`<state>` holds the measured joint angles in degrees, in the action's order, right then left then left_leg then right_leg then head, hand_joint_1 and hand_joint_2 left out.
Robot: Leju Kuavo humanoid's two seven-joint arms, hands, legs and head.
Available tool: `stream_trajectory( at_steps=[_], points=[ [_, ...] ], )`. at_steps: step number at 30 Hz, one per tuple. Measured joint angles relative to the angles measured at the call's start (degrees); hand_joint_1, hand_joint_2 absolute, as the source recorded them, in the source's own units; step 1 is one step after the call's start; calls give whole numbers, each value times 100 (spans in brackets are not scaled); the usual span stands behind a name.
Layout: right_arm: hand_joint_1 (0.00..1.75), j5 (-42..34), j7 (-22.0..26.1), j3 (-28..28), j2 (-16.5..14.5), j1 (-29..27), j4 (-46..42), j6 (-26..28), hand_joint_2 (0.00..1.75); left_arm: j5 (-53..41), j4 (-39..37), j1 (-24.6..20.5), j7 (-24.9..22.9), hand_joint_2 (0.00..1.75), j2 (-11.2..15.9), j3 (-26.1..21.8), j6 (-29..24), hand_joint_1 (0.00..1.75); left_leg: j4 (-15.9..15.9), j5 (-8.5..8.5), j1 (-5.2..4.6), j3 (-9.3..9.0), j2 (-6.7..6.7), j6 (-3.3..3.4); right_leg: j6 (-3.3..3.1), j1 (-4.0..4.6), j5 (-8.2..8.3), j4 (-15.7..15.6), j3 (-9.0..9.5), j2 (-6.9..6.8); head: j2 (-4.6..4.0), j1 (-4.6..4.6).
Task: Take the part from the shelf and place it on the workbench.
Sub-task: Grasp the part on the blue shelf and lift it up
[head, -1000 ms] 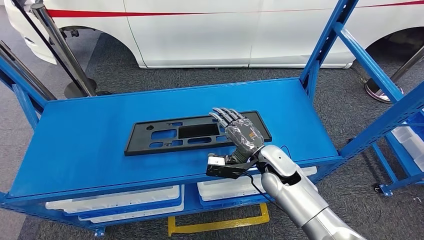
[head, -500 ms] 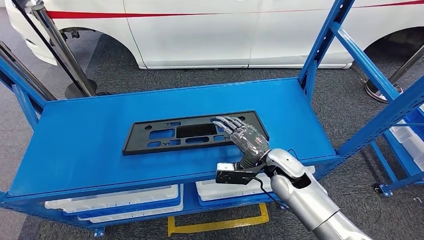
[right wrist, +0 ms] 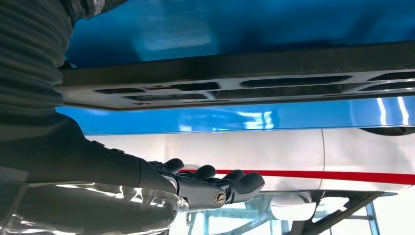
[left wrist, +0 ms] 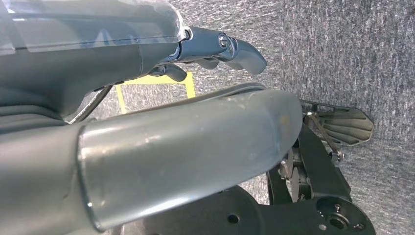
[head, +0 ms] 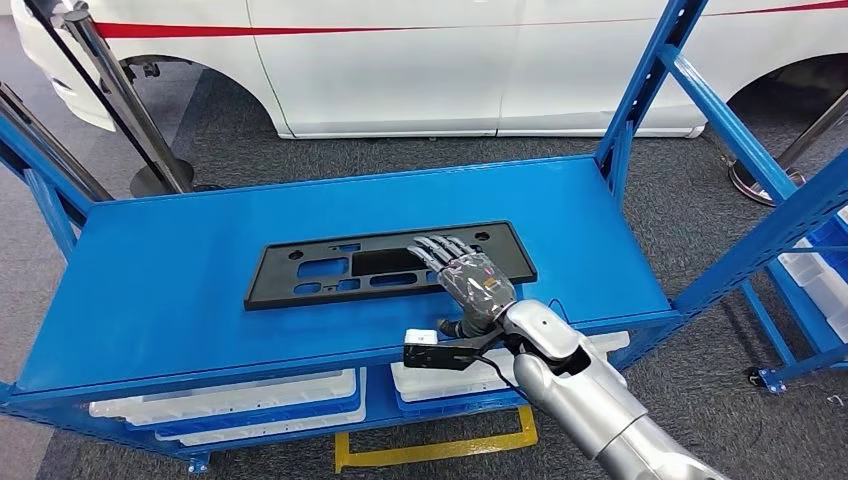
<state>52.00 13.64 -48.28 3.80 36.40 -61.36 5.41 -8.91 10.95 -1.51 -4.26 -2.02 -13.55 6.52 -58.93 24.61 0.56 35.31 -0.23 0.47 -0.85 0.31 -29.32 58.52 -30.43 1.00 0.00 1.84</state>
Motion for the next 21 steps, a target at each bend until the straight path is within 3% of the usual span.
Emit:
stream_trajectory(
  at_steps=[12,21],
  points=[
    [0,771,-592,-39,-1072,469,1969,1163,175,-207,0,-42,-21,0,-72,0,39,0,0,-5,0,-1,0,-8,0,-1,0,4,-1,-2,0,0],
    [0,988,-837,-37,-1286,715,2935,1560,175,-274,0,-46,-22,0,-107,0,61,0,0,-5,0,-11,1,-8,0,-3,0,2,5,0,0,0]
  ],
)
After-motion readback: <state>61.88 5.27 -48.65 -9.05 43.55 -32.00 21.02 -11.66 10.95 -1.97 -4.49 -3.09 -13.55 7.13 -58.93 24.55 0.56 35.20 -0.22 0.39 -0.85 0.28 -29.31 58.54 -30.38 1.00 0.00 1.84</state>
